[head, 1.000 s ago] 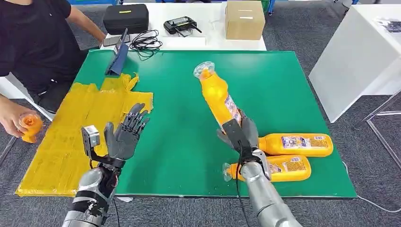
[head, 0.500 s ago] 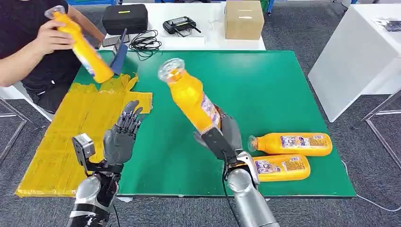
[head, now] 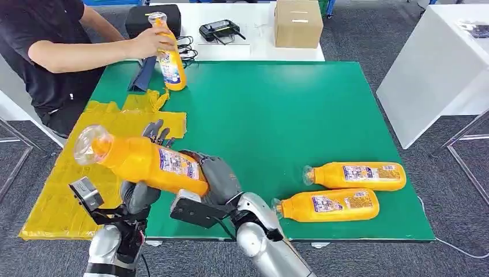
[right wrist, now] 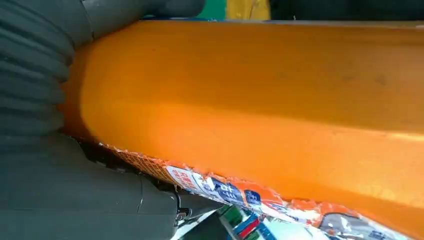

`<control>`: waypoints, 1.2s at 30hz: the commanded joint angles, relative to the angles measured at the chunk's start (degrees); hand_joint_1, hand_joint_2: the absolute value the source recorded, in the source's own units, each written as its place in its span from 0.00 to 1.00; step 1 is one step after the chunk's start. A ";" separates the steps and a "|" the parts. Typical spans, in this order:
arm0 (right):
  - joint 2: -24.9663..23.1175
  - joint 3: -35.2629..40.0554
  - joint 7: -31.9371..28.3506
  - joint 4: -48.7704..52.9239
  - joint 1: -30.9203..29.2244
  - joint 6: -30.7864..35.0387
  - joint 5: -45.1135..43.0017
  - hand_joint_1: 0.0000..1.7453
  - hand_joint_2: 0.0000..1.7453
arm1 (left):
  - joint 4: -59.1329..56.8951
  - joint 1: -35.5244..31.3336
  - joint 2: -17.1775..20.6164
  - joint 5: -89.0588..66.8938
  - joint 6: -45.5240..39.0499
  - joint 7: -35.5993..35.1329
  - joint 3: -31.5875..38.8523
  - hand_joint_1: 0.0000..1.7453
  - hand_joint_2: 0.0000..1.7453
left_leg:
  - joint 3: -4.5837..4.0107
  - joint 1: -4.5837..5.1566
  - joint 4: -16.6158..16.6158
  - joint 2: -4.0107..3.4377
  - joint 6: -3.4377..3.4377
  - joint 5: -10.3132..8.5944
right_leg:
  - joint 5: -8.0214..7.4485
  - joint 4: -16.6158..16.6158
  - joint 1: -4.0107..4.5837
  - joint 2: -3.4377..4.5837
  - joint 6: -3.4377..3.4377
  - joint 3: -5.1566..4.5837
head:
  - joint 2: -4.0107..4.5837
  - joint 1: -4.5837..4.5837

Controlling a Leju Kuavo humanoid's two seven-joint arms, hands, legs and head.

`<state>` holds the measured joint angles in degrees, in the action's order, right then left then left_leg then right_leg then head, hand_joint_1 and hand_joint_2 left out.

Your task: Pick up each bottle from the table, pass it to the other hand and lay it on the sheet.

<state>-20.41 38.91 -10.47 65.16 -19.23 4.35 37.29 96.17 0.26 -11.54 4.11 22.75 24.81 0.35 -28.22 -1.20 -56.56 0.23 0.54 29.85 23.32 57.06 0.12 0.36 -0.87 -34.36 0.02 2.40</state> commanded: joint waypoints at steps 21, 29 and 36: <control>1.58 13.00 -2.19 -11.23 -1.39 -1.33 -0.13 1.00 1.00 | 0.11 3.57 3.49 4.01 5.26 2.46 -9.11 1.00 1.00 | 0.22 0.00 0.17 0.12 -0.08 0.02 | 0.06 -0.15 0.02 -0.17 -0.04 0.20 | 0.00 0.02; 1.08 11.63 -2.41 -11.08 -0.29 -0.80 -0.26 1.00 1.00 | 0.53 3.92 3.16 3.92 6.14 3.36 -8.73 1.00 1.00 | 0.18 0.01 0.14 0.15 -0.09 0.00 | 0.05 -0.15 0.02 -0.20 -0.05 0.18 | 0.00 0.02; 3.05 10.29 -2.02 -2.22 3.13 2.82 3.78 0.00 1.00 | 4.01 3.73 3.29 -13.08 -4.06 9.29 -8.17 1.00 1.00 | 0.04 0.00 0.05 0.14 -0.06 0.02 | 0.06 -0.06 0.02 -0.18 -0.03 0.04 | 0.00 0.02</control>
<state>-20.00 45.40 -12.18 58.57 -18.88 5.48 37.33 97.31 6.71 -8.17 6.79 26.14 29.24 -2.42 -28.24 -1.20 -56.56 0.21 0.55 29.85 23.32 57.06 0.14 0.37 -0.87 -34.45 0.02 2.43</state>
